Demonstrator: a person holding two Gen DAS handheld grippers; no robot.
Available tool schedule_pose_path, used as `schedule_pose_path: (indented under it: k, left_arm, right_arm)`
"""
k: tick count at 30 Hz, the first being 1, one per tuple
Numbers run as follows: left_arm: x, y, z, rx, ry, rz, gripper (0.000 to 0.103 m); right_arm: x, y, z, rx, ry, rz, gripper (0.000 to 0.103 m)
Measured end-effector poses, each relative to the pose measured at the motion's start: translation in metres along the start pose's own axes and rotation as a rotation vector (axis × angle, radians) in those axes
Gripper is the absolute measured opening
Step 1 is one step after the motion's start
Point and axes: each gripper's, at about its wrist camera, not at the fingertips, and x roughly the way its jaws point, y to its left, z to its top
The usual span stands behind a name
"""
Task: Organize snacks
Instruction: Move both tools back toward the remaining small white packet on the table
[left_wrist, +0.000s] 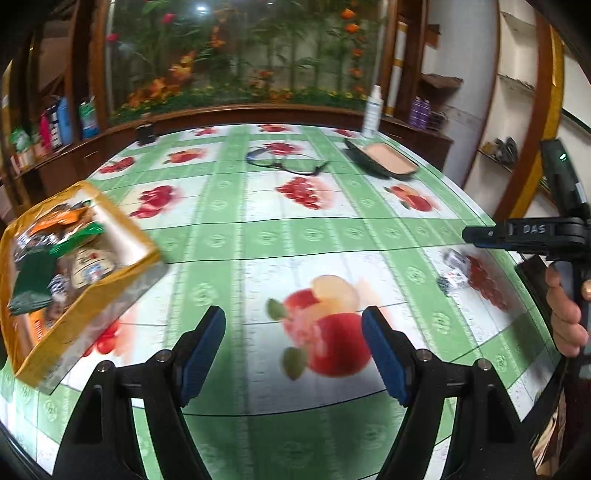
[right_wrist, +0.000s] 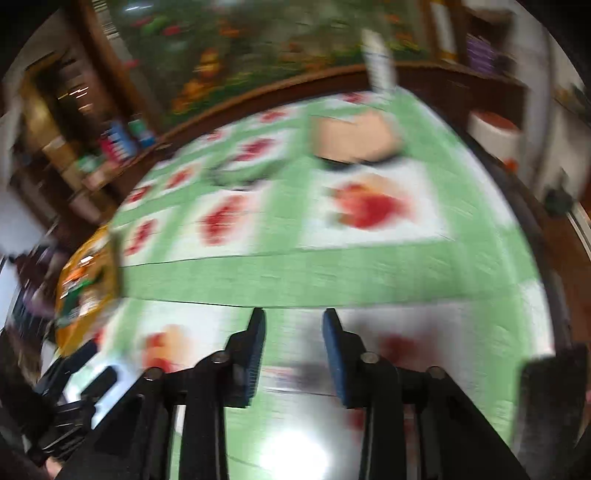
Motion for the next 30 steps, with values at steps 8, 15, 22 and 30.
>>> schedule_pose_path:
  k: [8,15,22,30]
  left_arm:
    - [0.0,-0.013,-0.003,0.031,0.011,-0.034,0.075]
    - [-0.002,-0.01,-0.004,0.025,0.02,-0.051,0.075]
    - [-0.002,-0.006,-0.004,0.01,0.026,-0.067,0.075]
    - [-0.002,-0.003,-0.004,0.006,0.031,-0.069,0.075]
  right_arm:
    - [0.017,-0.011,-0.005,-0.068,0.043,-0.004,0.027]
    - [0.023,0.008,-0.01,-0.178,0.062,-0.037,0.02]
    - [0.024,0.01,-0.018,-0.212,0.073,-0.088,0.022]
    - [0.023,0.019,-0.024,-0.241,0.086,-0.103,0.02]
